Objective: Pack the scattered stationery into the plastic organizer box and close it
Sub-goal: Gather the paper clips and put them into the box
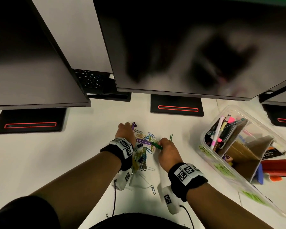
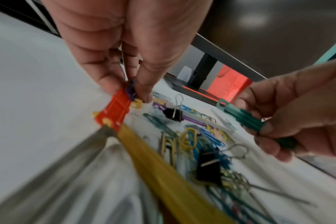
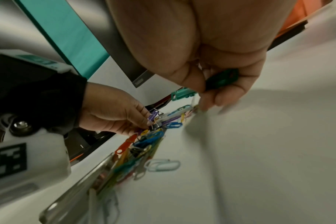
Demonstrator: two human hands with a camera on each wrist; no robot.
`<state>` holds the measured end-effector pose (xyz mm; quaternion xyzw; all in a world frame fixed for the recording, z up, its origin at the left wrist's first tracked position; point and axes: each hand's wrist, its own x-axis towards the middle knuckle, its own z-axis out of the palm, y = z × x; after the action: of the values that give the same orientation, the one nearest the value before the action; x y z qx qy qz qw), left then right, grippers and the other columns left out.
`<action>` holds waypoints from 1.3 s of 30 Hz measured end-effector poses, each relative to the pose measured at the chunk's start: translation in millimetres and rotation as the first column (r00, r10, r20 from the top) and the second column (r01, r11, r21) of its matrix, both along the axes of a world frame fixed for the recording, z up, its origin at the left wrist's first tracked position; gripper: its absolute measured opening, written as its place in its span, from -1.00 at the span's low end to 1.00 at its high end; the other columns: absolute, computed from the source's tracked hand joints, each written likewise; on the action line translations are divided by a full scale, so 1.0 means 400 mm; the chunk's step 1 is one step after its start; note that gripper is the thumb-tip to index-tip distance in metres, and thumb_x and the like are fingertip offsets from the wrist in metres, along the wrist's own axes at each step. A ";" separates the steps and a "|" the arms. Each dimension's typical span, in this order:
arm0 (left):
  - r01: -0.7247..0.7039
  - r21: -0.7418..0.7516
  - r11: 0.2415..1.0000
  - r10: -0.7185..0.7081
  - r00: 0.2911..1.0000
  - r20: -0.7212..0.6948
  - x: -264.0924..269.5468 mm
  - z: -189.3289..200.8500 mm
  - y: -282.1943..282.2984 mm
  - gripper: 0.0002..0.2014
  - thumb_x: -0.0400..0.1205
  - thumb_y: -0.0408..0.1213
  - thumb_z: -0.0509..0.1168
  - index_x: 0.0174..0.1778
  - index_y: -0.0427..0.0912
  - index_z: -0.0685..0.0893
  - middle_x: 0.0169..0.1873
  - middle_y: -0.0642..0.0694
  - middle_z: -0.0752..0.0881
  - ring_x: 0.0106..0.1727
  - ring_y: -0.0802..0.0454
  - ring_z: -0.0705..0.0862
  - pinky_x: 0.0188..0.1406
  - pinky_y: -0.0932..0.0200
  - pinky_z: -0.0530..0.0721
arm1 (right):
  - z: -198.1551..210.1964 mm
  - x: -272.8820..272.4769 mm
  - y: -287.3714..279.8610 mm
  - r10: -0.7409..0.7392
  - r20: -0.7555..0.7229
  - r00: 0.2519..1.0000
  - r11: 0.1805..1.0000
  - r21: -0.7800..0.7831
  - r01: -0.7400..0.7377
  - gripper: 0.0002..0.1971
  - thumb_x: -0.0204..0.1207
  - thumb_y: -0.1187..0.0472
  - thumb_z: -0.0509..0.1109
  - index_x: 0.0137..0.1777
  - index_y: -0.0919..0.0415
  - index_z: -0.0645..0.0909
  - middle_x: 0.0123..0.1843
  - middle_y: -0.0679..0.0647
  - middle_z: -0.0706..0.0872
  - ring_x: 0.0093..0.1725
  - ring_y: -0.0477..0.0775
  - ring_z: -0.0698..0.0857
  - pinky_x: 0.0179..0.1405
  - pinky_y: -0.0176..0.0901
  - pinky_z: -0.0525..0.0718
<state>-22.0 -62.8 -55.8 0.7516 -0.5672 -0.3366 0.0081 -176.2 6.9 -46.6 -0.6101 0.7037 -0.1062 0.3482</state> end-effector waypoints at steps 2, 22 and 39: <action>0.016 -0.006 1.000 -0.015 0.999 0.035 -0.008 0.001 -0.001 -0.63 0.57 -0.44 0.29 0.30 -0.31 0.43 0.29 -0.30 0.46 0.28 -0.26 0.56 0.29 -0.04 0.59 | -0.003 -0.003 -0.005 0.019 -0.014 1.000 1.000 -0.010 -0.019 -0.79 0.55 0.34 0.22 0.16 0.33 0.51 0.10 0.28 0.62 -0.10 0.09 0.48 -0.15 -0.29 0.33; 0.243 0.087 0.966 -0.247 0.968 0.041 0.072 0.009 0.015 -0.85 0.61 -0.36 0.20 0.04 -0.27 0.61 -0.02 -0.27 0.60 0.06 -0.25 0.63 -0.15 0.09 0.48 | -0.022 0.060 -0.098 0.344 -0.207 0.916 0.939 0.085 -0.334 -0.63 0.56 0.33 0.22 0.37 0.13 0.52 0.29 0.17 0.52 0.16 0.26 0.66 0.13 -0.03 0.66; 0.048 0.131 0.990 -0.013 0.967 -0.256 0.153 0.008 0.044 -0.74 0.65 -0.47 0.05 0.20 -0.35 0.54 0.06 -0.28 0.66 0.08 -0.25 0.61 -0.06 0.10 0.46 | -0.004 0.045 -0.103 0.491 -0.403 0.773 0.871 0.218 -0.440 -0.74 0.58 0.17 0.28 0.21 0.25 0.54 0.23 0.21 0.49 0.08 0.28 0.68 0.07 0.06 0.69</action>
<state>39.1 -45.2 -52.5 0.6921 -0.5489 -0.4682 0.0243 -158.1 -34.3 -48.2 -0.7524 0.5961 0.1652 0.2264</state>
